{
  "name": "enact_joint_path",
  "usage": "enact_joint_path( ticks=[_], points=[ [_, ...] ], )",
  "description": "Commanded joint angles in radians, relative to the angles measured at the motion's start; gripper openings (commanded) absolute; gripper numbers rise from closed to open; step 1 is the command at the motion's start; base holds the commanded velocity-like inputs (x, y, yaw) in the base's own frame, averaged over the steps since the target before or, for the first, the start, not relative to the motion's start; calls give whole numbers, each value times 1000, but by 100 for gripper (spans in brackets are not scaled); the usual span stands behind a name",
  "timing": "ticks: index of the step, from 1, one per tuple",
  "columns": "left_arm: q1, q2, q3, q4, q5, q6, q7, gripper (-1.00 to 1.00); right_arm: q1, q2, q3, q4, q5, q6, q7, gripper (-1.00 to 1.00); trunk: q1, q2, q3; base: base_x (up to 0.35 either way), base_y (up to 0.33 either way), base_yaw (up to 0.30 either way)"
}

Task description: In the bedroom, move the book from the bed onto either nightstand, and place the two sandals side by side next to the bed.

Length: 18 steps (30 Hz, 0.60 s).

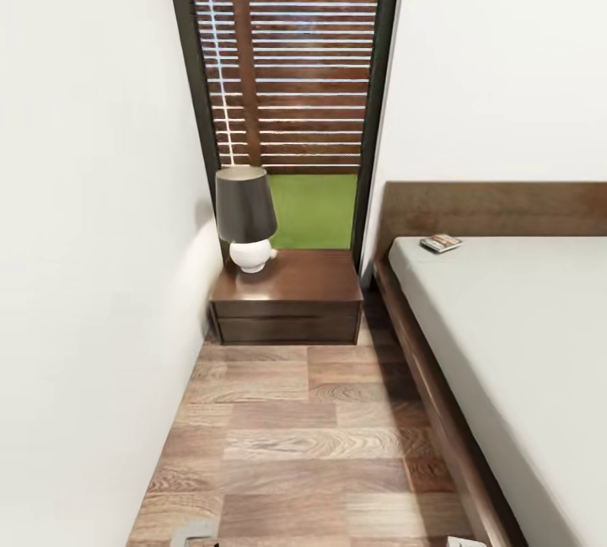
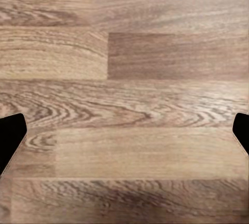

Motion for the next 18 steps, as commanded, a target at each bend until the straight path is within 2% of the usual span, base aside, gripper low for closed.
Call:
enact_joint_path(
  ticks=[1, 10, 18],
  points=[
    [0, 0, 9, 0, -6, -2, -3, 100, -1, -1, -9, 3, 10, -3, 2, 100, 0, 0, -1, 287, 0, -25],
    [0, 0, 9, 0, -6, -2, -3, 100, -1, -1, -9, 3, 10, -3, 2, 100, 0, 0, -1, 258, 0, -86],
    [0, 0, 9, 0, -6, -2, -3, 100, -1, -1, -9, 3, 10, -3, 2, 100, 0, 0, -1, 36, 0, -15]
  ],
)
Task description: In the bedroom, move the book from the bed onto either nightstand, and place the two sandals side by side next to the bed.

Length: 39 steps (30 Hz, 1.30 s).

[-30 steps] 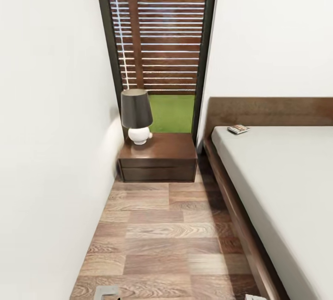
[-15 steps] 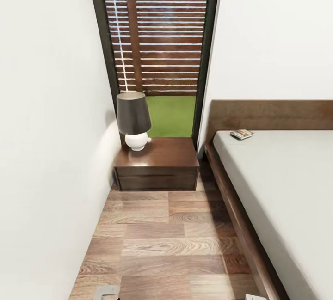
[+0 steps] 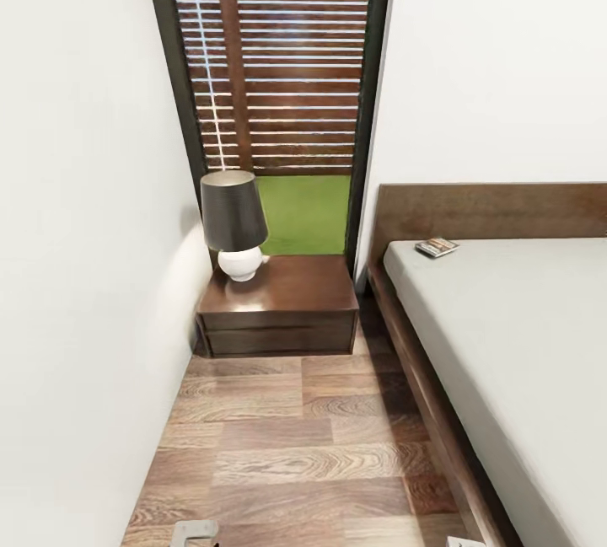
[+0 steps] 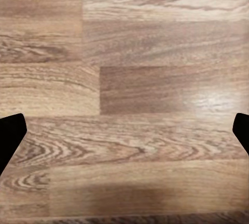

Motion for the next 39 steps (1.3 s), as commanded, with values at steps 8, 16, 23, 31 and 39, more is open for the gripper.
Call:
enact_joint_path(
  ticks=[8, 16, 23, 31, 39],
  points=[
    [0, 0, 9, 0, -6, -2, -3, 100, -1, -1, -9, 3, 10, -3, 2, 100, 0, 0, -1, 94, 0, -1],
    [0, 0, 9, 0, -6, -2, -3, 100, -1, -1, -9, 3, 10, -3, 2, 100, 0, 0, -1, 296, 0, 0],
    [0, 0, 9, 0, -6, -2, -3, 100, -1, -1, -9, 3, 10, -3, 2, 100, 0, 0, -1, 307, 0, 0],
    [0, 0, 9, 0, -6, -2, -3, 100, -1, -1, -9, 3, 10, -3, 2, 100, 0, 0, -1, 308, 0, 0],
    [0, 0, 9, 0, -6, -2, -3, 100, -1, -1, -9, 3, 10, -3, 2, 100, 0, 0, -1, 308, 0, 0]
  ],
)
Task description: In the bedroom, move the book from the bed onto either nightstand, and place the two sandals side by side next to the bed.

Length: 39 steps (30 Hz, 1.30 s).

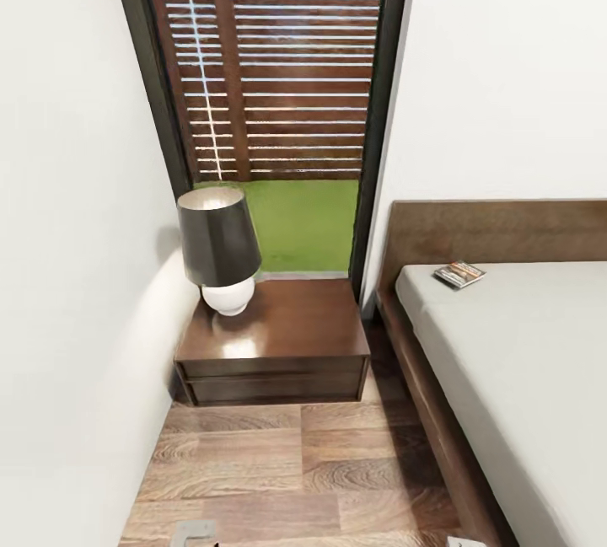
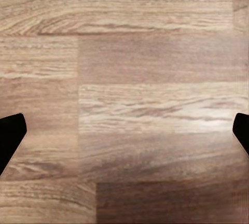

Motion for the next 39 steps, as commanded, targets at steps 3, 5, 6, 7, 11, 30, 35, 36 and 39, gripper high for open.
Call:
enact_joint_path(
  ticks=[3, 5, 6, 7, 11, 30, 35, 36, 39],
  points=[
    [0, 0, 9, 0, -6, -2, -3, 100, -1, -1, -9, 3, 10, -3, 2, 100, 0, 0, -1, 308, 0, 0],
    [0, 0, 9, 0, -6, -2, -3, 100, -1, -1, -9, 3, 10, -3, 2, 100, 0, 0, -1, 307, 0, 0],
    [0, 0, 9, 0, -6, -2, -3, 100, -1, -1, -9, 3, 10, -3, 2, 100, 0, 0, -1, 305, 0, 0],
    [0, 0, 9, 0, -6, -2, -3, 100, -1, -1, -9, 3, 10, -3, 2, 100, 0, 0, -1, 303, 0, 0],
    [0, 0, 9, 0, -6, -2, -3, 100, -1, -1, -9, 3, 10, -3, 2, 100, 0, 0, -1, 290, 0, 0],
    [0, 0, 9, 0, -6, -2, -3, 100, -1, -1, -9, 3, 10, -3, 2, 100, 0, 0, -1, 229, 0, 0],
    [0, 0, 9, 0, -6, -2, -3, 100, -1, -1, -9, 3, 10, -3, 2, 100, 0, 0, -1, 58, 0, 0],
    [0, 0, 9, 0, -6, -2, -3, 100, -1, -1, -9, 3, 10, -3, 2, 100, 0, 0, -1, 17, 0, 0],
    [0, 0, 9, 0, -6, -2, -3, 100, -1, -1, -9, 3, 10, -3, 2, 100, 0, 0, -1, 8, 0, 0]
  ],
)
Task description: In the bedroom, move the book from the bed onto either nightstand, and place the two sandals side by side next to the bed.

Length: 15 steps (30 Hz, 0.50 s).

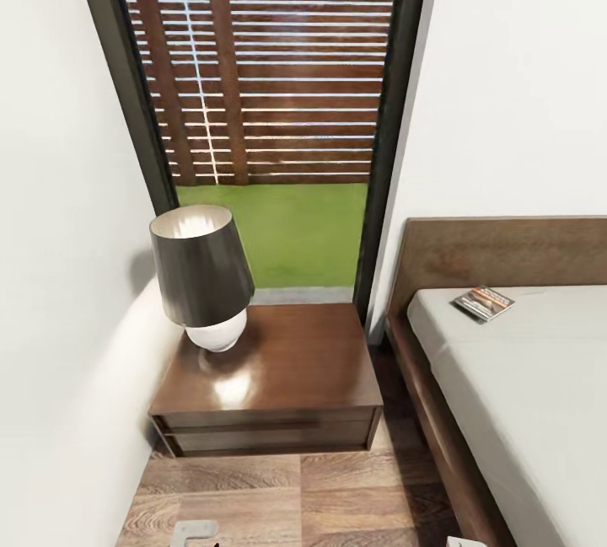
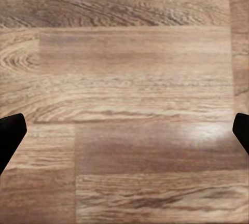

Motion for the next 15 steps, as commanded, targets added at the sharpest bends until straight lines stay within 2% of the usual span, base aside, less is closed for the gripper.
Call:
enact_joint_path(
  ticks=[1, 4, 10, 15],
  points=[
    [0, 0, 9, 0, -6, -2, -3, 100, -1, -1, -9, 3, 10, -3, 2, 100, 0, 0, -1, 4, 0, 0],
    [0, 0, 9, 0, -6, -2, -3, 100, -1, -1, -9, 3, 10, -3, 2, 100, 0, 0, -1, 2, 0, -32],
    [0, 0, 9, 0, -6, -2, -3, 100, -1, -1, -9, 3, 10, -3, 2, 100, 0, 0, -1, 0, 0, -204],
    [0, 0, 9, 0, -6, -2, -3, 100, -1, -1, -9, 3, 10, -3, 2, 100, 0, 0, -1, 0, 0, -75]
  ],
)
